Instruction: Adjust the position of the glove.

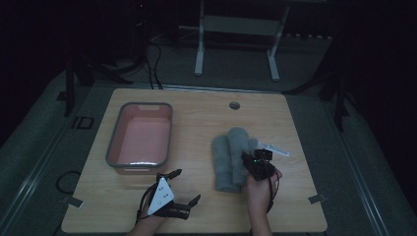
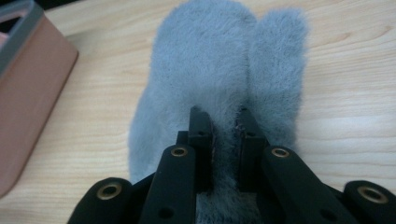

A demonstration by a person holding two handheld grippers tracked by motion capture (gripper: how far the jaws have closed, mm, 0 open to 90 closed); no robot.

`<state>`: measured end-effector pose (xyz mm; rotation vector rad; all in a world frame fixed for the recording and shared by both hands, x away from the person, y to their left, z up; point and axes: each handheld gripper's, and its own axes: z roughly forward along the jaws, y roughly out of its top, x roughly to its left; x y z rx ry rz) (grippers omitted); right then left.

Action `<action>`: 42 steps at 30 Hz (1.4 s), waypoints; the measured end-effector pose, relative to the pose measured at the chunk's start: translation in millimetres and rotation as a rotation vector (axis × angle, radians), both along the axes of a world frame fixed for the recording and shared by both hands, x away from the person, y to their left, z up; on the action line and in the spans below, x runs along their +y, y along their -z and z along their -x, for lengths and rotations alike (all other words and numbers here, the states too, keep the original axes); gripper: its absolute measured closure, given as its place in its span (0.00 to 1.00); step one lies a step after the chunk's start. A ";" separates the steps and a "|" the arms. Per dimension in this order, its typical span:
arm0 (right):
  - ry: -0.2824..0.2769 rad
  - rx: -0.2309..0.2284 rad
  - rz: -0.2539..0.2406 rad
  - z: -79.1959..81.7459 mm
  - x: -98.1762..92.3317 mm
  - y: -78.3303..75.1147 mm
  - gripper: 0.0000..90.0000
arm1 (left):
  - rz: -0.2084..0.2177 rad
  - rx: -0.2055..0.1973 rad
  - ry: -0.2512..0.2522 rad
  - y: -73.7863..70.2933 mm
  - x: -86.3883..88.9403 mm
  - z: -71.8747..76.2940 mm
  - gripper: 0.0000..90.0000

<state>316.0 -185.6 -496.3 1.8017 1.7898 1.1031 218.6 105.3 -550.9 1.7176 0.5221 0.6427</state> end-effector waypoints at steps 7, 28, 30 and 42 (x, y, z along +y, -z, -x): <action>-0.010 0.022 -0.009 3.1 30.0 2.2 0.90 | 0.076 0.061 0.034 -3.4 0.4 -6.7 0.02; -0.057 0.071 0.037 -1.3 50.3 27.7 0.72 | 0.083 0.159 0.087 0.5 -4.1 -17.8 0.02; -0.063 0.075 0.036 -1.8 49.7 26.1 0.68 | 0.077 0.169 0.087 1.2 -3.8 -18.2 0.02; -0.227 0.060 0.134 -1.2 40.9 8.9 0.47 | 0.082 0.176 0.107 2.5 -0.9 -13.4 0.02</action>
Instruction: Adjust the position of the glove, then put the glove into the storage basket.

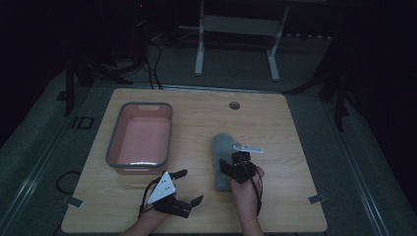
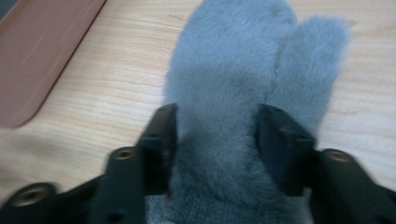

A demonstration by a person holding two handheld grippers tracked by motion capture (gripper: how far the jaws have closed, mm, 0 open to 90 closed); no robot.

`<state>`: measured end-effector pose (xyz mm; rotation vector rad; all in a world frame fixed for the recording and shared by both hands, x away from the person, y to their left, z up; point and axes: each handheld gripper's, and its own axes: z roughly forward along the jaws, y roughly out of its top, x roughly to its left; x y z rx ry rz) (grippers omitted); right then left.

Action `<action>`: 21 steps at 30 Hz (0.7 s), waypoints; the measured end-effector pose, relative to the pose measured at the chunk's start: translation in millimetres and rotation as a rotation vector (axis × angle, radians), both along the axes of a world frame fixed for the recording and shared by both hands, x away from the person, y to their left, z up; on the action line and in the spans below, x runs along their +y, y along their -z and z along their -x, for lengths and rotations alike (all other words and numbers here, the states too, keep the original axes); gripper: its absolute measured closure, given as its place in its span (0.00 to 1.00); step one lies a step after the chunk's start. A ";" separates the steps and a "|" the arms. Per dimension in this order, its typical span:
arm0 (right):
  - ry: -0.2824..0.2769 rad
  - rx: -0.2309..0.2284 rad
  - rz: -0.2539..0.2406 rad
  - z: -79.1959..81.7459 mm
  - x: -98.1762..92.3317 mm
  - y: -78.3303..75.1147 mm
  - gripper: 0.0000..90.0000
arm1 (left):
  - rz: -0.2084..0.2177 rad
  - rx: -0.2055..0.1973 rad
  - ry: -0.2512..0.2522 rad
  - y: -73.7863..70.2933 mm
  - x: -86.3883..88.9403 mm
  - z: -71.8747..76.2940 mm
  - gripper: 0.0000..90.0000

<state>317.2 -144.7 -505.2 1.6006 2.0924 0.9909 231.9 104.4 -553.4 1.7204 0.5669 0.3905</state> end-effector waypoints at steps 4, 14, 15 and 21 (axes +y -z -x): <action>-0.041 -0.007 0.005 -1.6 -5.5 -8.2 0.31 | -0.012 0.000 -0.001 1.5 -0.5 1.7 0.02; -0.189 0.004 -0.025 -9.0 -13.7 -18.2 0.18 | -0.023 0.043 -0.051 9.4 -0.7 -2.1 0.02; -0.232 0.002 -0.022 -12.9 -17.8 -22.4 0.16 | -0.029 0.049 -0.054 9.7 -1.4 -2.9 0.02; -0.350 0.002 -0.026 -28.0 -32.1 -30.8 0.16 | -0.064 0.069 -0.099 3.9 -5.7 -4.9 0.02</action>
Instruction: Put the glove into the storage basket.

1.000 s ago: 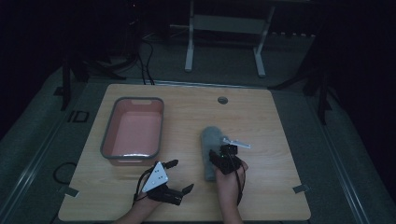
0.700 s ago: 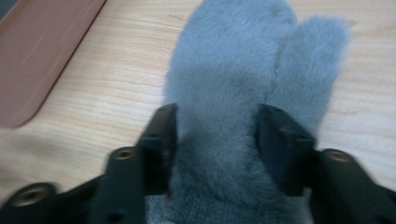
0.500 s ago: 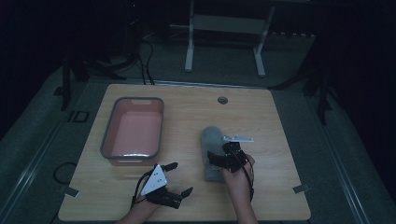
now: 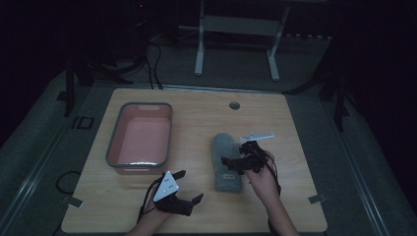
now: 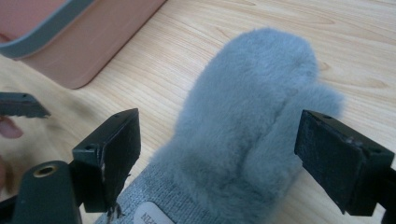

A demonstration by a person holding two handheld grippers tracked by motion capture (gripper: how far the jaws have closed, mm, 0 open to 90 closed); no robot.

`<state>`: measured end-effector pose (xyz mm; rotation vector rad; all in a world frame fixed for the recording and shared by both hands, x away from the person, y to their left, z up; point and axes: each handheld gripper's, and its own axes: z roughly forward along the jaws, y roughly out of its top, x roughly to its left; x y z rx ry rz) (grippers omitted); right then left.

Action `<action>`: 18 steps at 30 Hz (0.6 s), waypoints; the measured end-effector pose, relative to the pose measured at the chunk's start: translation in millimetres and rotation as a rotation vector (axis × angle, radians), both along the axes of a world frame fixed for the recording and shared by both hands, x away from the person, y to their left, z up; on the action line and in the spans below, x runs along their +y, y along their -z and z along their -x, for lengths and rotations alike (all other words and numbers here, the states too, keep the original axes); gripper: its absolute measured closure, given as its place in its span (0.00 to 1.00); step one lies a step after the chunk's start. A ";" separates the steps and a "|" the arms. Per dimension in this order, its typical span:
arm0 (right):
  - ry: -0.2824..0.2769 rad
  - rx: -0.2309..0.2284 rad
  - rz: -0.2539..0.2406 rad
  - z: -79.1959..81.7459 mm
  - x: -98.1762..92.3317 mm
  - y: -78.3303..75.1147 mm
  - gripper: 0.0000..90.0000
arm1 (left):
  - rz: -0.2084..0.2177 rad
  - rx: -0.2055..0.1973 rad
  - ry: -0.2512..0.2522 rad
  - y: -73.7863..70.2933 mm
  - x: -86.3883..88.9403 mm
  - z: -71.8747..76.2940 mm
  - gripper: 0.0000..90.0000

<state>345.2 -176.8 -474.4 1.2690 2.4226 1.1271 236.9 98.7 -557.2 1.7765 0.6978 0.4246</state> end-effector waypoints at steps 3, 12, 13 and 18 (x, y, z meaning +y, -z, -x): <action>-0.034 -0.011 -0.016 -8.5 -2.9 -4.3 0.16 | -0.009 0.005 -0.006 -4.6 -0.4 0.9 0.02; -0.125 -0.027 0.035 -30.2 1.7 -21.7 0.16 | -0.032 0.059 0.002 -25.6 -8.9 -8.5 0.02; -0.139 -0.036 0.063 -31.5 0.0 -22.7 0.16 | -0.034 0.062 0.006 -28.7 -10.4 -10.4 0.02; -0.161 -0.050 0.074 -31.5 -15.8 -19.0 0.16 | -0.030 0.084 0.010 -38.9 -14.6 -22.9 0.02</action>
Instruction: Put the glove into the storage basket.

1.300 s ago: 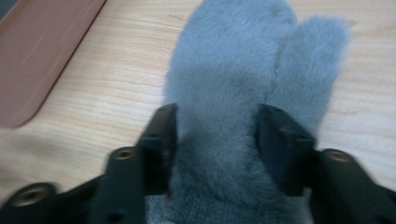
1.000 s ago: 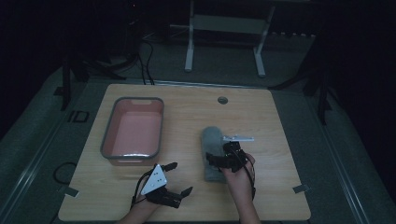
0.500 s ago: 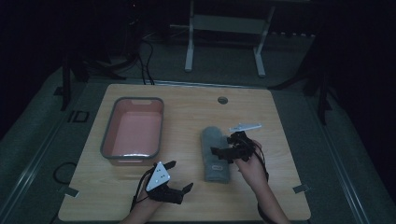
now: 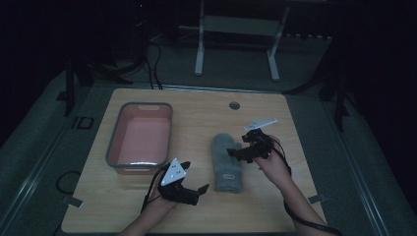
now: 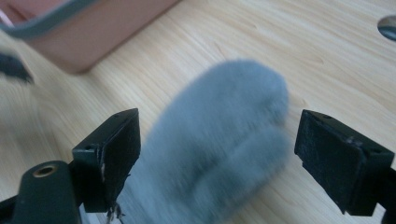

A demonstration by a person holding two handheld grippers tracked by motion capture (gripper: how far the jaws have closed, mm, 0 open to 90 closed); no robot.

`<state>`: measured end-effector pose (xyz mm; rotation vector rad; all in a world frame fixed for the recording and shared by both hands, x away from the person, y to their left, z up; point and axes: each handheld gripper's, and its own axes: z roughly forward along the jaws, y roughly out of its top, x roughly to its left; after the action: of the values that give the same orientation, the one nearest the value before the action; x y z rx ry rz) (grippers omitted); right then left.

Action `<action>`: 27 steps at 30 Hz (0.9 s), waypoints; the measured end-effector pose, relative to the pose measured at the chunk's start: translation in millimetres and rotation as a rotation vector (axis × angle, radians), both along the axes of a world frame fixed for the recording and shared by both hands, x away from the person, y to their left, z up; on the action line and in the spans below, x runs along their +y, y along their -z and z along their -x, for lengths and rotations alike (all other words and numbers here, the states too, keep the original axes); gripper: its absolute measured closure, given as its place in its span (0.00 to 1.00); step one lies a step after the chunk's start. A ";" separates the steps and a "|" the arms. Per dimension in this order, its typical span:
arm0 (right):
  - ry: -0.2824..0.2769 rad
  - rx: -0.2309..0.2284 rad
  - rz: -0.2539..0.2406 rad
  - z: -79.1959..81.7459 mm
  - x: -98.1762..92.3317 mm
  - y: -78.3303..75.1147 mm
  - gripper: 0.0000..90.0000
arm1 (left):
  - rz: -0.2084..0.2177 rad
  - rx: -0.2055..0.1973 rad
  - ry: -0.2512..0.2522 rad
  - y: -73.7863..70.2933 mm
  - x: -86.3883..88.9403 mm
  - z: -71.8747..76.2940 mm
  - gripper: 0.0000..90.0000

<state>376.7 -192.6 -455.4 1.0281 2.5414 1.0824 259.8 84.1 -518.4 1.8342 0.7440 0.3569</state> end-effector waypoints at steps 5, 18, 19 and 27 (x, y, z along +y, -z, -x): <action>0.002 0.002 -0.010 6.9 -19.6 17.3 0.16 | -0.036 0.013 0.013 -9.5 -10.1 -21.2 0.02; -0.004 0.045 -0.084 29.9 -30.6 61.2 0.14 | -0.030 0.132 -0.008 -10.5 -37.2 -69.2 0.07; 0.008 0.045 -0.089 30.4 -30.8 62.2 0.14 | -0.029 0.152 -0.009 -9.4 -39.4 -74.0 0.08; 0.049 0.006 -0.110 30.4 -28.2 67.7 0.12 | -0.119 0.231 -0.037 8.4 -62.9 -104.1 0.16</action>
<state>346.3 -220.8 -523.0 1.1157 2.4713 1.2187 363.9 21.1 -526.7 1.9977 0.9332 0.2189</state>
